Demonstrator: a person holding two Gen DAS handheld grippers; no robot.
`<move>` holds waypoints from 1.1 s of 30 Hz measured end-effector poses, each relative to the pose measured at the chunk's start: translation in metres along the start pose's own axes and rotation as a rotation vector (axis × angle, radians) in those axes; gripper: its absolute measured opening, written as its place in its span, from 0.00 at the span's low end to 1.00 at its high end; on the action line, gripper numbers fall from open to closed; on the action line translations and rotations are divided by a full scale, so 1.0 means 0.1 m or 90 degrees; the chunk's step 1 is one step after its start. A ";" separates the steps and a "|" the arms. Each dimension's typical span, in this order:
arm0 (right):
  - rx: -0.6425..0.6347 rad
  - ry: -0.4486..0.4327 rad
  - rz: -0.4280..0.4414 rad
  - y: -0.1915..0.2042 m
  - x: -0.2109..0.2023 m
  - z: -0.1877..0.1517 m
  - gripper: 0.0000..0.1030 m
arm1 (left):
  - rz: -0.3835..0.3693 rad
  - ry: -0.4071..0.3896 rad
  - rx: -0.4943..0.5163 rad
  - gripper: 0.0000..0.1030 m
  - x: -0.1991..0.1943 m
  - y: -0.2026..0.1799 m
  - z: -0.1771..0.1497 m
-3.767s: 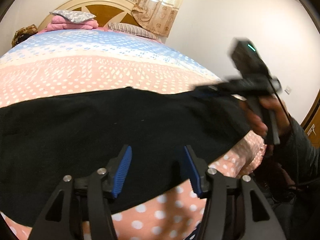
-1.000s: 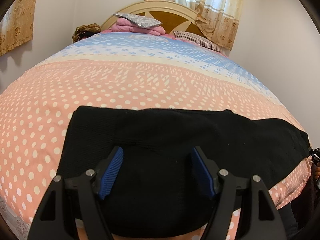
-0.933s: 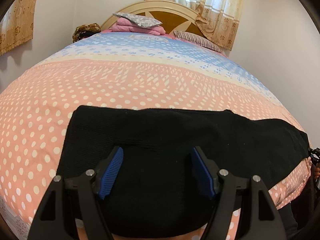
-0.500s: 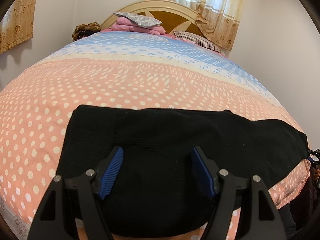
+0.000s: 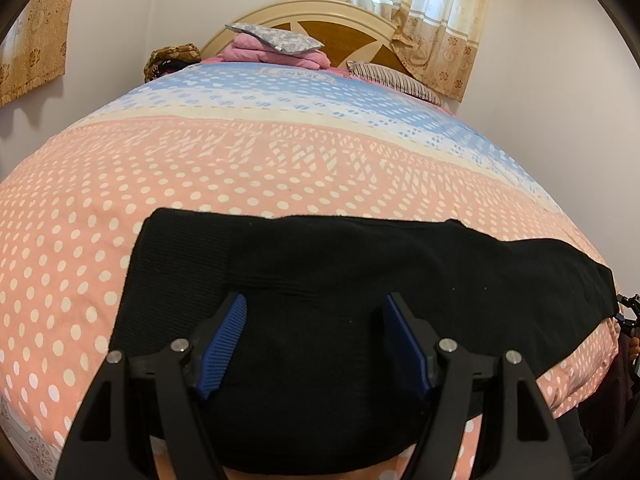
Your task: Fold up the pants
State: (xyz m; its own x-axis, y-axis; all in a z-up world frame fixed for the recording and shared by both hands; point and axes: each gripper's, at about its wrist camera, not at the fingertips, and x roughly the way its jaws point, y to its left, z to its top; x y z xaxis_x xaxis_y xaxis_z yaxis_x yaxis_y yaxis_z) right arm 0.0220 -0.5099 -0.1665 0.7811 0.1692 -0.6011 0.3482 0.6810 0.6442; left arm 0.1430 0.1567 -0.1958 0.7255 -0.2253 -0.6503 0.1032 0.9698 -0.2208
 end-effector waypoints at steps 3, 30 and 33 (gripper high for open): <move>-0.005 -0.005 0.005 0.00 0.03 -0.01 0.43 | 0.001 0.000 0.002 0.73 -0.01 -0.01 -0.01; -0.394 -0.044 0.062 2.45 0.20 -0.69 0.13 | -0.005 0.001 -0.009 0.73 -0.01 0.05 0.05; -0.451 -0.020 0.057 2.77 0.38 -0.86 0.13 | -0.005 0.001 -0.009 0.73 -0.02 0.04 0.04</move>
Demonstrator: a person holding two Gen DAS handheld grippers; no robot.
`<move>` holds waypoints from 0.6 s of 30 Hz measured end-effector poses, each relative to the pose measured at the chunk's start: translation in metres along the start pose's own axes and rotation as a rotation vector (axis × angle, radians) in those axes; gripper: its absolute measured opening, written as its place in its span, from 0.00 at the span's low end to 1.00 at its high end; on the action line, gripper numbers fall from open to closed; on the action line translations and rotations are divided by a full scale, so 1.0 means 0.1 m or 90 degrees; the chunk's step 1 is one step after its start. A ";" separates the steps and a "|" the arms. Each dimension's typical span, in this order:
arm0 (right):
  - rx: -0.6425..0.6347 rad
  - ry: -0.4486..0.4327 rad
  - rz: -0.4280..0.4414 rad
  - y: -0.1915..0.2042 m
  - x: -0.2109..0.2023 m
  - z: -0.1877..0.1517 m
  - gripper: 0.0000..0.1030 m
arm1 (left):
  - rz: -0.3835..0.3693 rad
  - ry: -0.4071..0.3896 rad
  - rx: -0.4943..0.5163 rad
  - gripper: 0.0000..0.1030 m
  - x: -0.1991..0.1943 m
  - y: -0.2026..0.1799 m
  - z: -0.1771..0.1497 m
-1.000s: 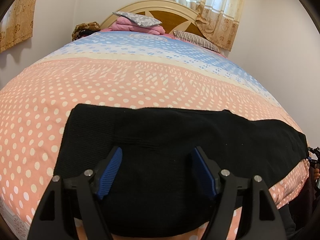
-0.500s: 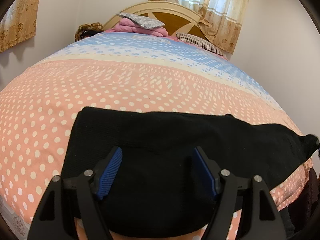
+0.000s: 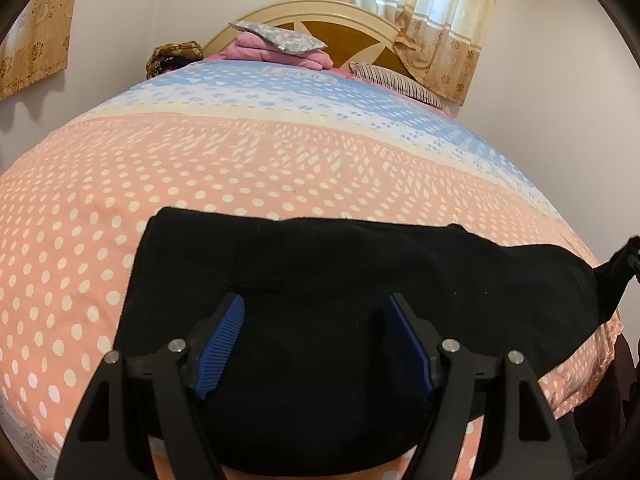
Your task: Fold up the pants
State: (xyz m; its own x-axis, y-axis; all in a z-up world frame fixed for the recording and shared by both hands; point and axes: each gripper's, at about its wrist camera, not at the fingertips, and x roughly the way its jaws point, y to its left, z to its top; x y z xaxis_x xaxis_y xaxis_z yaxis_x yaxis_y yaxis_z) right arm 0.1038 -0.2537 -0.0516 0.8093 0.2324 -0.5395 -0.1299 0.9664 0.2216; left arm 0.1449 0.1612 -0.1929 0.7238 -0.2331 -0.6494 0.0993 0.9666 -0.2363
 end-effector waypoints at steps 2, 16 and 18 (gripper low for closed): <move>-0.026 0.019 0.014 0.20 0.16 0.02 0.13 | 0.000 -0.001 0.002 0.73 0.00 0.00 0.00; -0.137 0.128 0.051 1.08 0.99 -0.36 0.10 | -0.006 -0.003 0.000 0.74 0.00 0.02 -0.01; -0.137 0.124 0.057 1.14 0.99 -0.36 0.10 | -0.006 -0.005 0.000 0.74 0.00 0.03 -0.02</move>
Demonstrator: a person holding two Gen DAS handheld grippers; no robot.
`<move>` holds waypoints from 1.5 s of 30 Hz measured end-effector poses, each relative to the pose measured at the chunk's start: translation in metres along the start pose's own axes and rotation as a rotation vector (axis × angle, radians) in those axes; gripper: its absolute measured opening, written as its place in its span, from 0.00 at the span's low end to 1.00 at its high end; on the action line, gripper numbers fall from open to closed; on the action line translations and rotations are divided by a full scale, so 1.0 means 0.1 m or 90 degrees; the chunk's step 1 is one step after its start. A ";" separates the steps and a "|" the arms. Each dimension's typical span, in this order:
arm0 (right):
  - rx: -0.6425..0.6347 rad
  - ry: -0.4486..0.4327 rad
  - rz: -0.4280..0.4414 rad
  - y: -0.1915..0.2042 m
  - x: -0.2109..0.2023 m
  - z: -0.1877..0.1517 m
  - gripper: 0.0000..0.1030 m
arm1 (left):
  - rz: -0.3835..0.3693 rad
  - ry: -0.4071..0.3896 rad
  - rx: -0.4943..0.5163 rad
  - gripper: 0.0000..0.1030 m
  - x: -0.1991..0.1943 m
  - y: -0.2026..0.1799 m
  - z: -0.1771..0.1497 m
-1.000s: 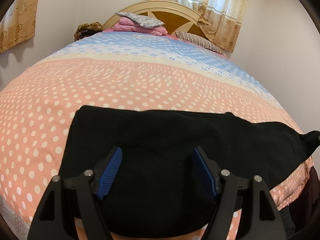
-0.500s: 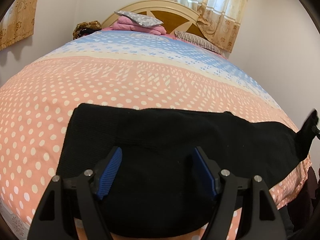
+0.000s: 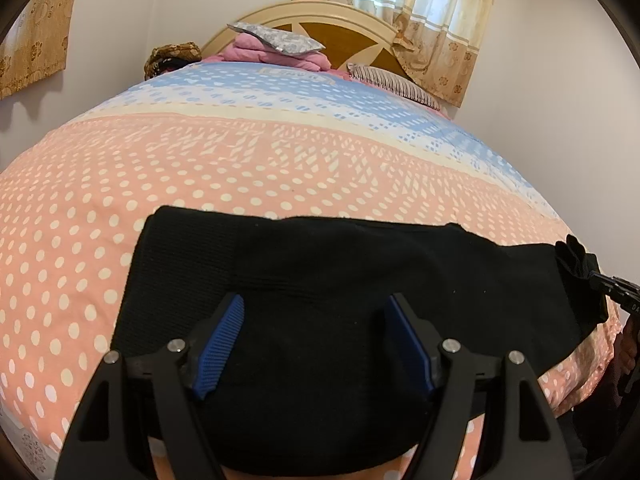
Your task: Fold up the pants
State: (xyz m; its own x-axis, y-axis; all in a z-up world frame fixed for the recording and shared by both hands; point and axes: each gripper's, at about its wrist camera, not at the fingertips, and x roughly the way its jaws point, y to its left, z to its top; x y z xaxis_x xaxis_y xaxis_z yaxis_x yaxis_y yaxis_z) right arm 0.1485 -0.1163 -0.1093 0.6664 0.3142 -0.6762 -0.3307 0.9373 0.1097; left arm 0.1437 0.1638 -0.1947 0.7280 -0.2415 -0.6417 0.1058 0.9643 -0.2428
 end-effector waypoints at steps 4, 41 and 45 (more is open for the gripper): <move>-0.031 -0.009 0.027 0.22 0.00 0.08 0.10 | 0.001 0.001 0.003 0.74 0.00 0.00 0.00; 0.207 -0.123 -0.153 -1.01 -0.62 -0.53 0.46 | -0.265 0.107 0.134 0.55 0.60 -2.25 0.22; 0.231 -0.117 -0.153 -1.12 -0.56 -0.61 0.46 | -0.281 0.135 0.104 0.22 0.81 -2.36 0.23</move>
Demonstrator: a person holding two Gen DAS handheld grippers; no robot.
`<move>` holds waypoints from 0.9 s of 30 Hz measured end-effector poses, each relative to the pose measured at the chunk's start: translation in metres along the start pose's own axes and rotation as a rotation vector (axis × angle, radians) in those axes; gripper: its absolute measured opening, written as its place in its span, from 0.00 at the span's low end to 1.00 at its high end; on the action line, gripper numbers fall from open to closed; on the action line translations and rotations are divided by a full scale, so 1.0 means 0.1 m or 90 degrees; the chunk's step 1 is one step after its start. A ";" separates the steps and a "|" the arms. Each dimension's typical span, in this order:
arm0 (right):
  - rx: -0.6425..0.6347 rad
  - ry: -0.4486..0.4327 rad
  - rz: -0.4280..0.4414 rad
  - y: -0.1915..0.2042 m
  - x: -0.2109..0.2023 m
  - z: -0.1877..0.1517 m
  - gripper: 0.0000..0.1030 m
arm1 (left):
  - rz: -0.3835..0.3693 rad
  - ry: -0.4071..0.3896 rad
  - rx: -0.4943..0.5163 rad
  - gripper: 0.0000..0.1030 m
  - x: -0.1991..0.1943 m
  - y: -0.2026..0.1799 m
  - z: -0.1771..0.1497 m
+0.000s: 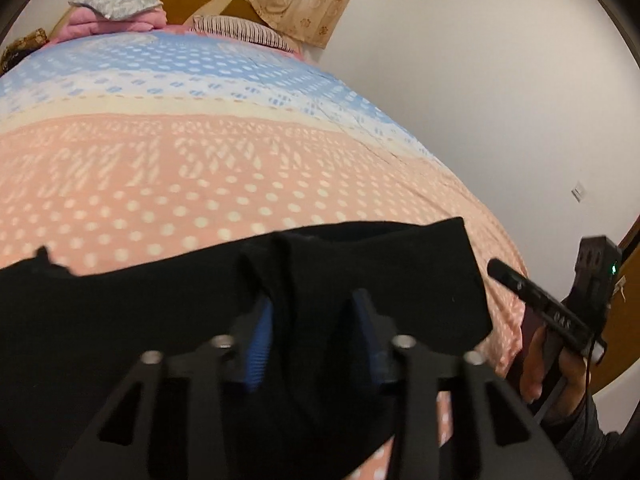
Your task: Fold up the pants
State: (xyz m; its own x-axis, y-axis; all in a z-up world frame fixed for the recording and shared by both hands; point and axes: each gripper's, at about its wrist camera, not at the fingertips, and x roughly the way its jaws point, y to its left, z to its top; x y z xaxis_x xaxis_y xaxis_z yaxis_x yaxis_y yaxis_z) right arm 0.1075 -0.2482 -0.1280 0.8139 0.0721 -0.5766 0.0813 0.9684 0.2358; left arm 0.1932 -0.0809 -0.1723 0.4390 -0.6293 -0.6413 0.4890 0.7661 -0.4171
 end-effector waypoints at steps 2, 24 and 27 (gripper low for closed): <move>0.006 0.008 -0.002 -0.02 0.05 -0.03 0.46 | -0.016 0.009 -0.010 0.10 0.05 -0.01 0.00; -0.095 0.073 0.067 0.39 0.16 -0.24 0.56 | 0.077 -0.022 -0.001 0.16 -0.15 0.07 -0.17; -0.103 0.062 0.074 0.46 0.06 -0.22 0.56 | 0.102 -0.031 0.026 0.25 -0.26 0.02 -0.23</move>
State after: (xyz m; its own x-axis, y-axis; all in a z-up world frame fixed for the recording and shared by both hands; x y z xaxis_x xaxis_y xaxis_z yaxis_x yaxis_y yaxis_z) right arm 0.1031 -0.1977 -0.1380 0.7528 0.2005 -0.6270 -0.1101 0.9774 0.1803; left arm 0.1653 -0.0605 -0.1713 0.5486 -0.5063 -0.6654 0.4395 0.8516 -0.2856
